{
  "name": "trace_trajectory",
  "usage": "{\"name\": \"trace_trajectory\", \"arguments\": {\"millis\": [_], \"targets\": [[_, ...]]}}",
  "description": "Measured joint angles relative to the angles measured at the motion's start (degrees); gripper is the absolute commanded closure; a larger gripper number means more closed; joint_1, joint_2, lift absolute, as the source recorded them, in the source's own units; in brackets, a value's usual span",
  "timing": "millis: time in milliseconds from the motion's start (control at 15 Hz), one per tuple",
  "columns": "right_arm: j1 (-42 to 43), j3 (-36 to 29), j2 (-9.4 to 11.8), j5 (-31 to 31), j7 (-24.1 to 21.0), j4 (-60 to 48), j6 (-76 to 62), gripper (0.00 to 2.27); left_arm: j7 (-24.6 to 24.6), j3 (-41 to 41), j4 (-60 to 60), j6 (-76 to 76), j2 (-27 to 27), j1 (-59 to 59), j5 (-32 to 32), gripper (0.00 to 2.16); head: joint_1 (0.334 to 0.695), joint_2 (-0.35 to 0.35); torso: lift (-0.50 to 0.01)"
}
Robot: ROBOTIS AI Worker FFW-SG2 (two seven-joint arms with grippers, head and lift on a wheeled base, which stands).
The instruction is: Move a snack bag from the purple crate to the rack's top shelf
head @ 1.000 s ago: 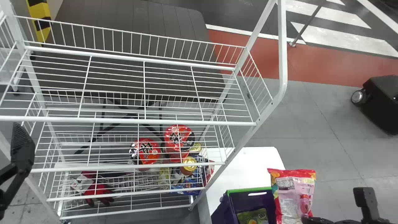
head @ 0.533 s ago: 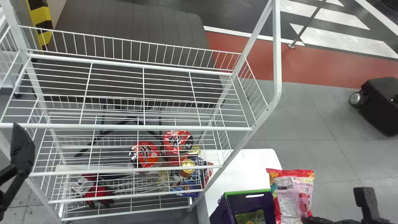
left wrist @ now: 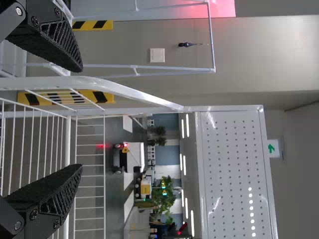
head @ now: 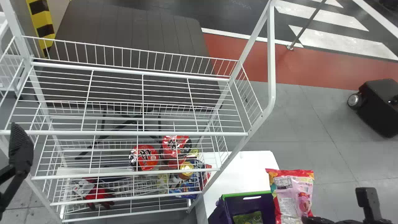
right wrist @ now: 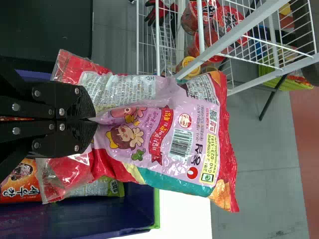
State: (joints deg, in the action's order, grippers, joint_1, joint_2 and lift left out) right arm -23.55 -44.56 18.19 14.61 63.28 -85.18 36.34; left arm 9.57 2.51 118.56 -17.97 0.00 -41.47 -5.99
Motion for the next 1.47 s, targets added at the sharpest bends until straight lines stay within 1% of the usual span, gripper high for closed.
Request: {"name": "trace_trajectory", "arguments": {"millis": [400,533,600,733,800,867,933,1067,1200,1467], "targets": [[-0.12,-0.04,-0.17,-0.54,0.24,-1.12,1.21,1.48,-0.07,-0.13,-0.11,0.03,0.00,0.06,0.06,0.14,0.695,-0.350,-0.012],[-0.34,-0.72,-0.38,-2.04,2.00,-2.10,0.97,1.49,0.06,-0.06,-0.29,0.04,0.00,0.15,0.09,0.14,0.695,-0.350,-0.012],[-0.38,-1.27,-0.45,-2.93,2.80,-2.45,0.79,1.62,0.11,-0.05,-0.41,0.03,0.00,0.16,0.10,0.14,0.695,-0.350,-0.012],[-0.40,-2.42,-0.69,-4.61,4.14,-3.04,-0.10,1.62,0.18,-0.10,-0.51,0.00,0.00,0.17,0.10,0.14,0.695,-0.350,-0.012],[-0.40,-3.39,-1.08,-5.81,5.72,-3.68,-0.88,1.63,0.19,-0.12,-0.54,0.00,0.00,0.17,0.10,0.14,0.695,-0.350,-0.012],[-0.41,-4.39,-1.58,-6.91,7.35,-4.61,-1.19,1.68,0.19,-0.13,-0.62,0.06,0.00,0.21,0.10,0.14,0.695,-0.350,-0.012],[-0.48,-5.64,-2.27,-8.14,9.17,-6.17,-1.08,1.69,0.19,-0.14,-0.76,0.21,0.00,0.30,0.09,0.14,0.695,-0.350,-0.012],[-0.78,-8.14,-3.52,-10.50,11.78,-9.51,-0.44,1.83,0.25,-0.05,-0.93,0.34,0.00,0.42,-0.05,0.14,0.695,-0.350,-0.012],[-1.14,-11.22,-5.30,-14.10,13.97,-13.75,-0.84,1.83,0.35,0.03,-0.95,0.41,0.00,0.40,-0.18,0.14,0.695,-0.350,-0.012],[-1.40,-17.16,-9.07,-23.32,14.59,-24.57,1.69,1.83,0.45,0.26,-0.97,0.82,0.00,0.27,-0.48,0.14,0.695,-0.350,-0.012]]}}
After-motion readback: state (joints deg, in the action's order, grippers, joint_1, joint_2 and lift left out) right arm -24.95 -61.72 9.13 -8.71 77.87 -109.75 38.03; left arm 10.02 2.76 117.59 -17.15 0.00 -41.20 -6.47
